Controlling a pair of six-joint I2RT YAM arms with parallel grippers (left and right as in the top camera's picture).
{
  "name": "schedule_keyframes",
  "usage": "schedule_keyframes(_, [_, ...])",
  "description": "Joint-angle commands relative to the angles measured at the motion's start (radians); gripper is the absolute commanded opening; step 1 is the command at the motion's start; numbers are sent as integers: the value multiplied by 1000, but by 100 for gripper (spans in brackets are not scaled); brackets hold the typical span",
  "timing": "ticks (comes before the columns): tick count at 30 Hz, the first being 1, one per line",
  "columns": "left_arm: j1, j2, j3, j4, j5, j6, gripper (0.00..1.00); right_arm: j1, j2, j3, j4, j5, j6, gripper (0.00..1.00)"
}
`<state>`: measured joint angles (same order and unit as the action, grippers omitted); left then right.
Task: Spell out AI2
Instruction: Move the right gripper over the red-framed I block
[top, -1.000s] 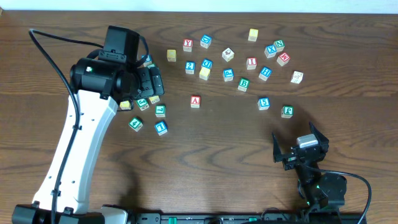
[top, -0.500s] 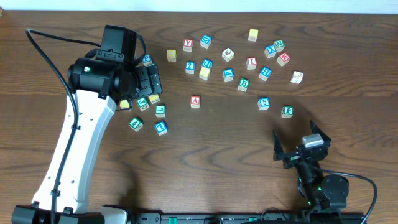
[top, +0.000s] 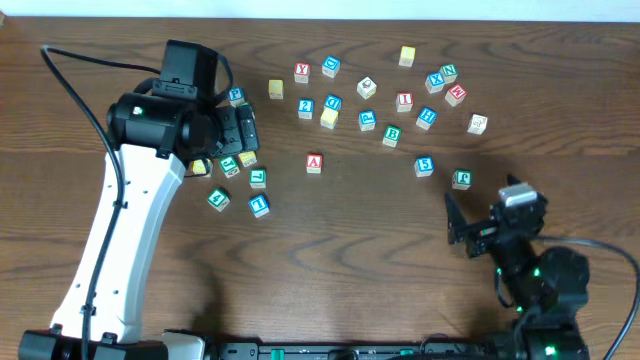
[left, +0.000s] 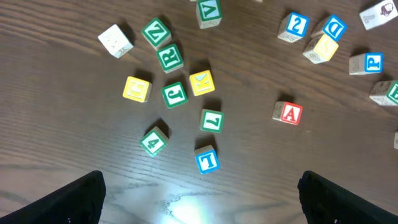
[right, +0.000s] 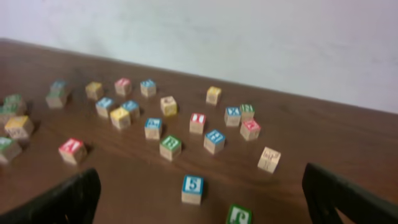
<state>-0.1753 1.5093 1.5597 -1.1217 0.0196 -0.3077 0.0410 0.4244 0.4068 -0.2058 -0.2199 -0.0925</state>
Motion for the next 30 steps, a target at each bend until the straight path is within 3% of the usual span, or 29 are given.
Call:
schedule_keyframes(1, [32, -39, -3, -2, -14, 27, 98, 5, 91, 117, -55, -26, -37, 99])
schedule_keyframes(16, [208, -182, -3, -3, -13, 71, 98, 5, 378, 531, -406, -27, -66, 99])
schedule_keyframes(30, [216, -182, -3, -3, -13, 71, 98, 5, 682, 895, -776, -82, -71, 99])
